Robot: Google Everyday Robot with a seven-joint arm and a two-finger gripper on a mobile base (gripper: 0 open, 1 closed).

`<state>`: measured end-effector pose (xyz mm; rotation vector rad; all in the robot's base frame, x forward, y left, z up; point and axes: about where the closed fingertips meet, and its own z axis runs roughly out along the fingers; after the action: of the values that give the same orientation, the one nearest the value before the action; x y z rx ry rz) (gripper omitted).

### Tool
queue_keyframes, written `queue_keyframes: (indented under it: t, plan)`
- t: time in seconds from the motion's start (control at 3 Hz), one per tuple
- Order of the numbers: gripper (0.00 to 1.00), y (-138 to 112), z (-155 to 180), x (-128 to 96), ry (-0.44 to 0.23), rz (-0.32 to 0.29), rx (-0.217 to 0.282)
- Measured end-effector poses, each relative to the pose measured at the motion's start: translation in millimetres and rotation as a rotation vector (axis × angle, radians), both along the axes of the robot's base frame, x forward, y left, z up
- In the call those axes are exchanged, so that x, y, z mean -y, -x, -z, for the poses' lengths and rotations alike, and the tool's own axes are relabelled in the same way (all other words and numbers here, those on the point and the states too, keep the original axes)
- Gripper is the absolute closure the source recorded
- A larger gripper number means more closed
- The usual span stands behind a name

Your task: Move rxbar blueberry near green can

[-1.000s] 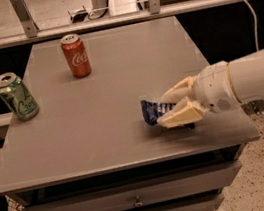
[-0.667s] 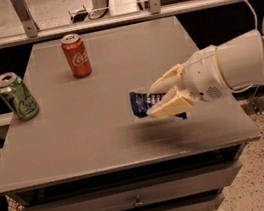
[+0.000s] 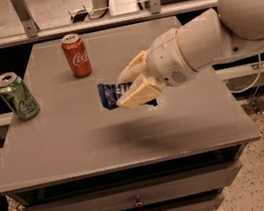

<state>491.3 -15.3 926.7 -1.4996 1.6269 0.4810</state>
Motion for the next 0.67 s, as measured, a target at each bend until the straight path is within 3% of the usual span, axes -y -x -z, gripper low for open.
queue_keyframes:
  t: [0.33,0.67]
  plan:
    - [1.00,-12,-7,-54,-0.013,-0.116,0.028]
    - [1.00,-14,-7,-92,-0.028,-0.186,0.045]
